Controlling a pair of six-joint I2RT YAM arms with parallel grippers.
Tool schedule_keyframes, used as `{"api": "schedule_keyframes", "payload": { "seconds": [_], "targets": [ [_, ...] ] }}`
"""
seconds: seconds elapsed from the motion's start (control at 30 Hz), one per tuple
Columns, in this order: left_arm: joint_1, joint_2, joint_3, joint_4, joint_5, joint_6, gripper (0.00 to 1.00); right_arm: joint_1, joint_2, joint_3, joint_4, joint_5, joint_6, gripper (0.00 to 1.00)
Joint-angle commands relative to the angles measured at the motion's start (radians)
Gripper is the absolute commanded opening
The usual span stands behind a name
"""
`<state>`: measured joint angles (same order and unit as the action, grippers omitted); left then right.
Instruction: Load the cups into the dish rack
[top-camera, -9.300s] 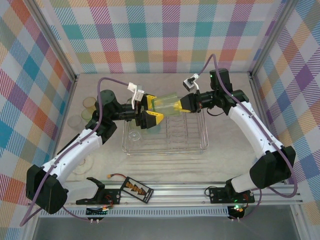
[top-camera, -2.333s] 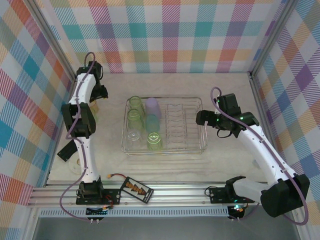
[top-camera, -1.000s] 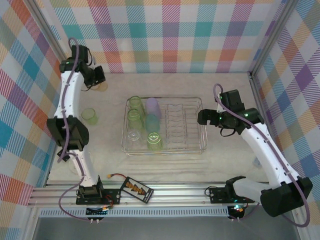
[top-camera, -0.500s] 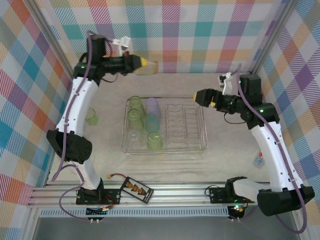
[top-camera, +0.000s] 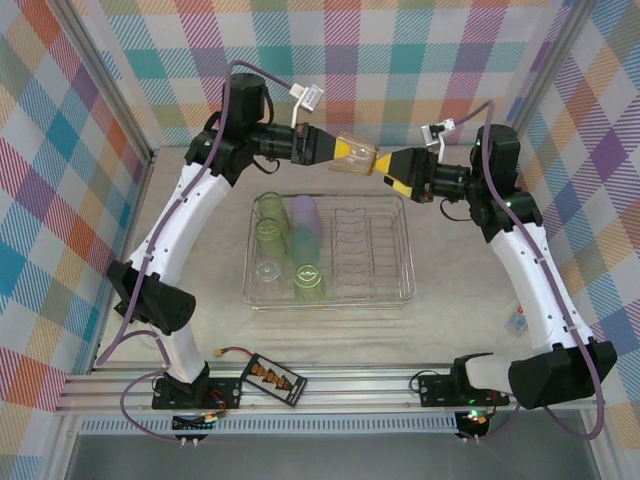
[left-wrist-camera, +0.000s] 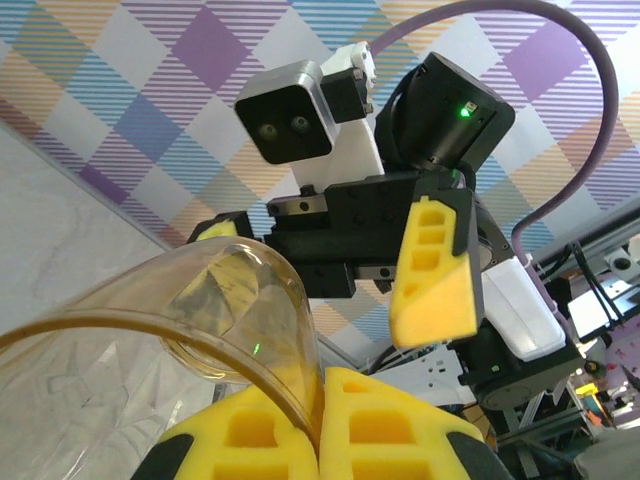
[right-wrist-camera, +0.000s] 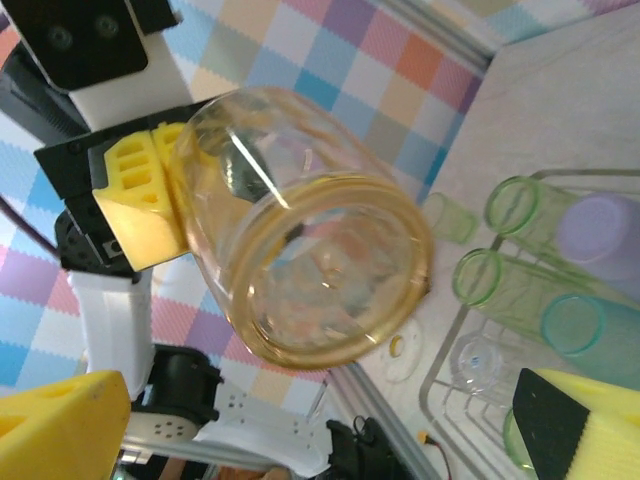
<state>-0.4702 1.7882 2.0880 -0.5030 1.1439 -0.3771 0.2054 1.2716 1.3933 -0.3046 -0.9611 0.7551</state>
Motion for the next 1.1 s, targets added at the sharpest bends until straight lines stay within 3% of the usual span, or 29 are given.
{"api": "schedule_keyframes", "payload": {
  "seconds": [0.0,0.3,0.73,1.07],
  "targets": [
    [-0.032,-0.037,0.011,0.063,0.04,0.022,0.0,0.033,0.012,0.018,0.091,-0.063,0.021,0.99],
    [-0.062,-0.044,-0.006,0.096,0.05,0.022,0.0,0.04,0.051,0.023,0.185,-0.06,0.023,1.0],
    [-0.079,-0.09,-0.065,0.087,0.06,0.079,0.0,0.044,0.066,0.027,0.297,-0.029,0.079,0.9],
    [-0.076,-0.077,-0.053,0.049,-0.001,0.13,0.0,0.068,0.055,0.016,0.256,-0.043,0.07,0.89]
  ]
}}
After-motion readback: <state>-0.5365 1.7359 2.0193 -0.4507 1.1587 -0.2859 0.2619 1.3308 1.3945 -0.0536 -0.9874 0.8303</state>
